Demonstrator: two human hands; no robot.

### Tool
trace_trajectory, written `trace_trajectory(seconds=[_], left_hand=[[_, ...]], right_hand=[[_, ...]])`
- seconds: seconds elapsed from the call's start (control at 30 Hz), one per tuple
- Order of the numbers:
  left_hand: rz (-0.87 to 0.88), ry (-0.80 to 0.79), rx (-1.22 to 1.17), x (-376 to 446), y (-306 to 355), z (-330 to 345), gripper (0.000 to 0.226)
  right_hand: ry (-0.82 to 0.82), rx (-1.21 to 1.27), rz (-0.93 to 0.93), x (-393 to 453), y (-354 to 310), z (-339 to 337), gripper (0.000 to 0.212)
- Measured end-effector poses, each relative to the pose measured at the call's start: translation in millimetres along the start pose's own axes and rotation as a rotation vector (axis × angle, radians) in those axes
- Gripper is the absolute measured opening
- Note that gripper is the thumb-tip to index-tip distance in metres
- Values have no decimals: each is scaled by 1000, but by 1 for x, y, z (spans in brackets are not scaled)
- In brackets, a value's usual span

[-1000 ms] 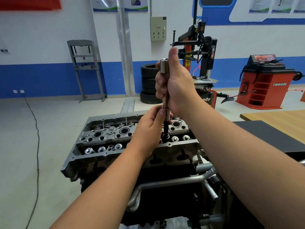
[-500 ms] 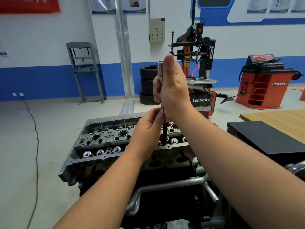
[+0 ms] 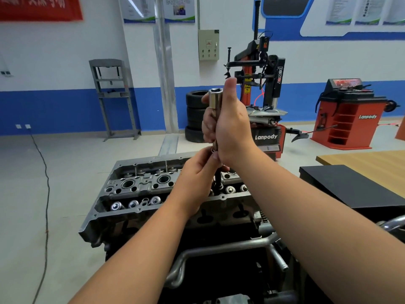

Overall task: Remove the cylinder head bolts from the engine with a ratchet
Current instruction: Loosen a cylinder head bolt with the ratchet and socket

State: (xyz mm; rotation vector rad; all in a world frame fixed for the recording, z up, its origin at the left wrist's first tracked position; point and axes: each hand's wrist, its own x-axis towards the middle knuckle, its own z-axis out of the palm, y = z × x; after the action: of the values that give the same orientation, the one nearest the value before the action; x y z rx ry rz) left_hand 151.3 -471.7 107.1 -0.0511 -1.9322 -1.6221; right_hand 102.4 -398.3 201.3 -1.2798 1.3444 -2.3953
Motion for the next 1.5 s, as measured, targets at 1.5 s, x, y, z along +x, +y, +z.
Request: trace_trajectory(seconds=[1.5], left_hand=[[-46,7,-32,-2,1,-3,28]], right_hand=[[-213,75,242,5,-9,-21,48]])
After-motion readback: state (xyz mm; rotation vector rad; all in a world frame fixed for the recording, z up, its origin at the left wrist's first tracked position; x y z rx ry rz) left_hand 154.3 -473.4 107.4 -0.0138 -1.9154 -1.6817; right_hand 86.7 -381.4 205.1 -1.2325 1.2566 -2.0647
